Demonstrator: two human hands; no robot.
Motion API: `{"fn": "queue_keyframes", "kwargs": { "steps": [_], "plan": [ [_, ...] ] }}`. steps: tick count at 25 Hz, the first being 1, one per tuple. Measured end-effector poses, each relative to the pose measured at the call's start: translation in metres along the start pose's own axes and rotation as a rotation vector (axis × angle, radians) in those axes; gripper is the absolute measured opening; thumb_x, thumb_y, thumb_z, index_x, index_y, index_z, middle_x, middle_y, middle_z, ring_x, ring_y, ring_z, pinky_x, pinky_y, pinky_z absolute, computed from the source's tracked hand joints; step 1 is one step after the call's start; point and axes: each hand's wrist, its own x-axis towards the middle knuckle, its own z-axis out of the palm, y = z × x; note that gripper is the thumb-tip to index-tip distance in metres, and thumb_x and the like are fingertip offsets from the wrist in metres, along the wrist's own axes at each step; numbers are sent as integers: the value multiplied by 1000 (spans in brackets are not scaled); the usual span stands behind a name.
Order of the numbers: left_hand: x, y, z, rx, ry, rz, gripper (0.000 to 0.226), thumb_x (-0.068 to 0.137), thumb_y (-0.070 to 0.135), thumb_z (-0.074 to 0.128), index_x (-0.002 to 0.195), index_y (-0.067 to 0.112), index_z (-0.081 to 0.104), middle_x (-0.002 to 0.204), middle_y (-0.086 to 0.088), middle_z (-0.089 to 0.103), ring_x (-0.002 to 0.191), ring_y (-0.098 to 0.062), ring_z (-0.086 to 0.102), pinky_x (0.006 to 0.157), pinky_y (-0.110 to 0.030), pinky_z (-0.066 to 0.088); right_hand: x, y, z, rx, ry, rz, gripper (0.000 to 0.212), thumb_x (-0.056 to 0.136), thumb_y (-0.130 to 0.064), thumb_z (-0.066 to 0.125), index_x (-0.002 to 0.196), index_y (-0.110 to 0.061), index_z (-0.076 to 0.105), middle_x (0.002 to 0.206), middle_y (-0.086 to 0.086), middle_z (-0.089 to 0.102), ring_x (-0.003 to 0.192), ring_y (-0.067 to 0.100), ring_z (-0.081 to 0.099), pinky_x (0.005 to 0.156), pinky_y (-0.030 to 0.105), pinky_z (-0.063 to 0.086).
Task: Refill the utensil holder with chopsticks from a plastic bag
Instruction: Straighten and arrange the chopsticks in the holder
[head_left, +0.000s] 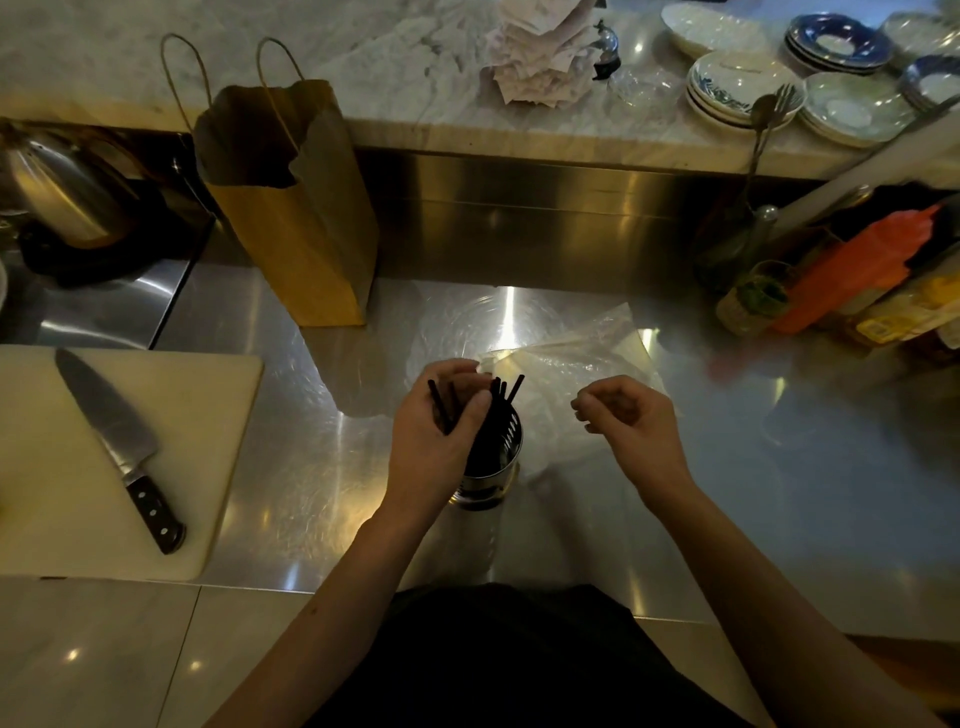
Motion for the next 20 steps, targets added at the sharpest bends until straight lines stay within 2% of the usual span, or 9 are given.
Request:
{"fn": "queue_keyframes", "kwargs": {
  "steps": [2, 4, 6, 8, 10, 13, 17, 20],
  "plan": [
    [-2, 5, 0, -42, 56, 59, 30, 93, 17, 61, 122, 21, 54, 112, 4, 69, 108, -6, 64, 94, -23, 52, 2, 7, -4, 4, 14, 18, 5, 89, -10, 65, 91, -9, 69, 84, 3, 74, 78, 17, 71, 74, 32, 60],
    [-2, 6, 1, 44, 103, 140, 29, 97, 21, 53, 126, 19, 53, 121, 3, 65, 114, -7, 61, 96, -19, 48, 4, 13, -8, -6, 18, 33, 5, 89, -11, 65, 91, -9, 69, 84, 2, 74, 77, 14, 71, 74, 29, 59],
    [2, -6, 1, 353, 73, 220, 31, 100, 24, 46, 128, 15, 56, 130, 1, 61, 123, -12, 54, 104, -26, 43, 7, 21, -12, -39, 2, 44, 5, 89, -13, 64, 90, -12, 69, 85, 0, 74, 77, 13, 71, 74, 27, 59],
    [4, -21, 0, 630, -52, 231, 37, 101, 27, 42, 133, 13, 55, 142, -2, 52, 136, -16, 41, 113, -40, 35, 13, 27, -18, -82, -22, 49, 6, 90, -14, 63, 91, -14, 69, 86, 0, 73, 78, 11, 71, 76, 27, 58],
    [4, -30, 1, 732, -98, 228, 40, 101, 27, 42, 137, 12, 51, 148, -3, 46, 141, -19, 33, 115, -45, 31, 23, 31, -24, -131, -39, 38, 6, 91, -14, 62, 93, -14, 68, 88, 1, 73, 80, 9, 70, 79, 26, 58],
    [-1, -27, 6, 709, -54, 223, 43, 100, 20, 45, 143, 12, 42, 149, -8, 43, 139, -24, 36, 115, -45, 31, 51, 37, -31, -246, -66, 17, 12, 90, -19, 64, 102, -18, 65, 97, 3, 71, 90, 15, 68, 82, 29, 56],
    [-8, -19, 15, 751, 45, 191, 47, 99, 19, 41, 145, 10, 37, 144, -14, 46, 132, -29, 41, 111, -47, 35, 110, 51, -24, -528, -262, -72, 40, 89, -21, 63, 127, -17, 51, 125, 9, 62, 114, 24, 59, 97, 36, 47],
    [-12, -19, 21, 912, 85, 156, 49, 100, 25, 41, 145, 7, 37, 151, -13, 40, 141, -28, 33, 115, -46, 29, 155, 64, -6, -839, -504, -234, 59, 90, -21, 61, 143, -14, 36, 149, 12, 40, 135, 29, 40, 110, 39, 34]
  ]
}}
